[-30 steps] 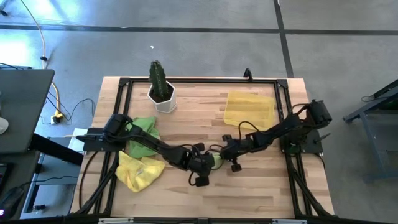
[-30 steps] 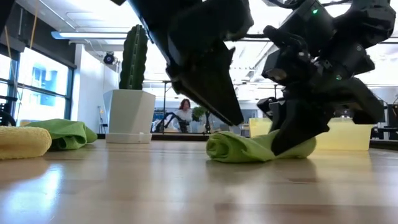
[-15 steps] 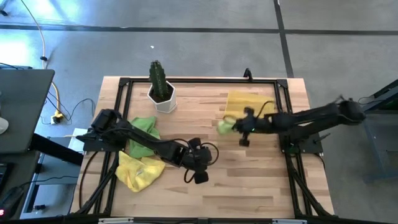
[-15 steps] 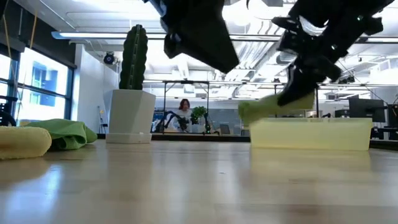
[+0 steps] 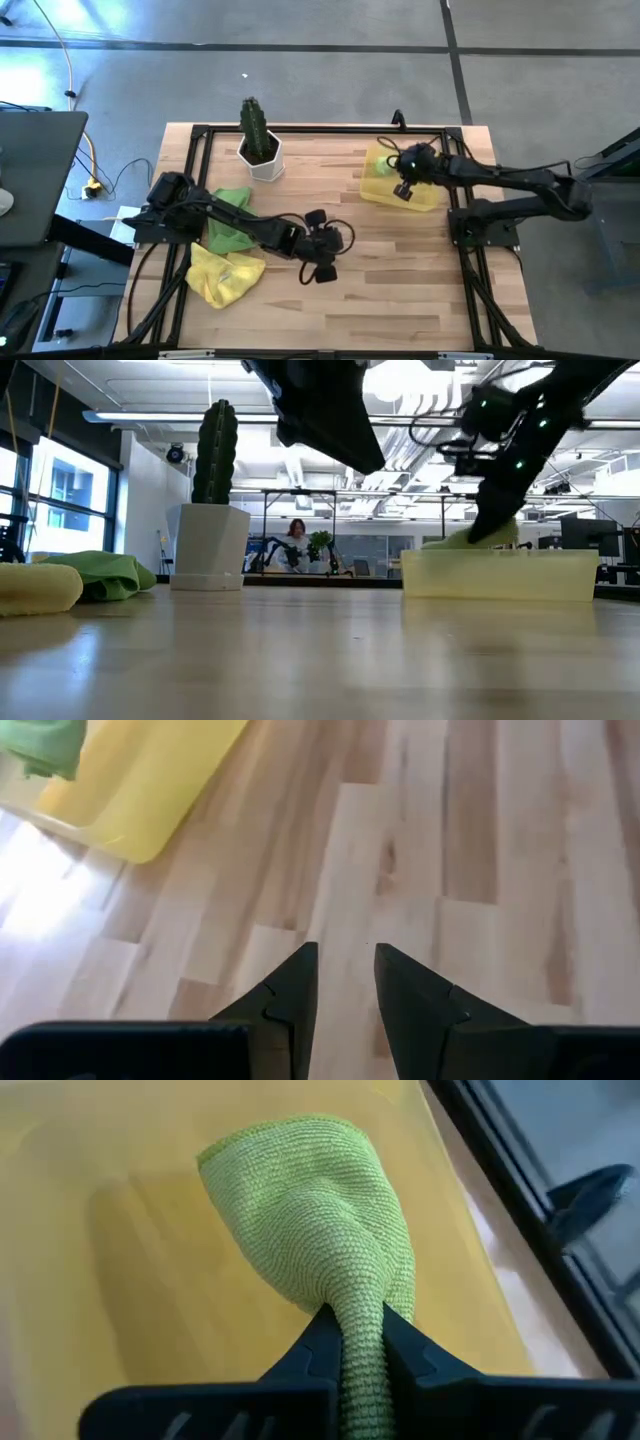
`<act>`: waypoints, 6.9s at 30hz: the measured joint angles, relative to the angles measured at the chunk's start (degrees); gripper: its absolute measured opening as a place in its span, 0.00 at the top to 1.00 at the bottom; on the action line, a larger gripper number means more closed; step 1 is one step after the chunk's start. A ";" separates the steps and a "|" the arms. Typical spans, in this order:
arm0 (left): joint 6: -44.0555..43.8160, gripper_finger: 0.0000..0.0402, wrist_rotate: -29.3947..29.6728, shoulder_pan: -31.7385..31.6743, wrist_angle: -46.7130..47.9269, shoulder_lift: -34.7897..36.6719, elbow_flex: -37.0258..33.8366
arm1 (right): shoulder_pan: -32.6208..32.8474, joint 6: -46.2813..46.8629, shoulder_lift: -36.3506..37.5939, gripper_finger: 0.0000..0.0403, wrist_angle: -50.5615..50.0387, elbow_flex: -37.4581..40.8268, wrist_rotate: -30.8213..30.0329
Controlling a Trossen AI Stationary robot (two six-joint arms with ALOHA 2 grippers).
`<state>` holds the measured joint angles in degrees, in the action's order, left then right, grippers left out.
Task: Roll microfiber towels into tight, uniform cylinder then place into a basket
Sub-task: Put the light green microfiber cloth into the yellow bin, then fold the green microfiber cloth
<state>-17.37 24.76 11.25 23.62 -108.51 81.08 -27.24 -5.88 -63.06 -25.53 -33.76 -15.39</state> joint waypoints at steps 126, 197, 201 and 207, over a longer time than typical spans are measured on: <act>-16.53 0.78 -10.04 -1.38 -12.26 2.21 -25.55 | 14.27 2.92 -2.13 0.44 -2.90 -9.46 21.73; -49.41 0.57 -28.57 0.88 -34.91 -4.15 -25.20 | 14.27 9.28 -2.15 0.44 3.44 -9.46 21.87; -41.62 0.63 -28.10 0.61 -28.94 -3.80 -25.03 | 14.33 6.02 -2.15 0.44 2.34 -9.46 21.94; -28.11 0.66 -29.02 0.41 -25.85 -3.52 -25.00 | 17.38 -4.46 -3.40 0.44 -2.54 -9.46 28.68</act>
<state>-45.47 -4.26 11.66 -2.23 -112.03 56.07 -9.86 -10.34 -66.46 -28.07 -43.22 13.30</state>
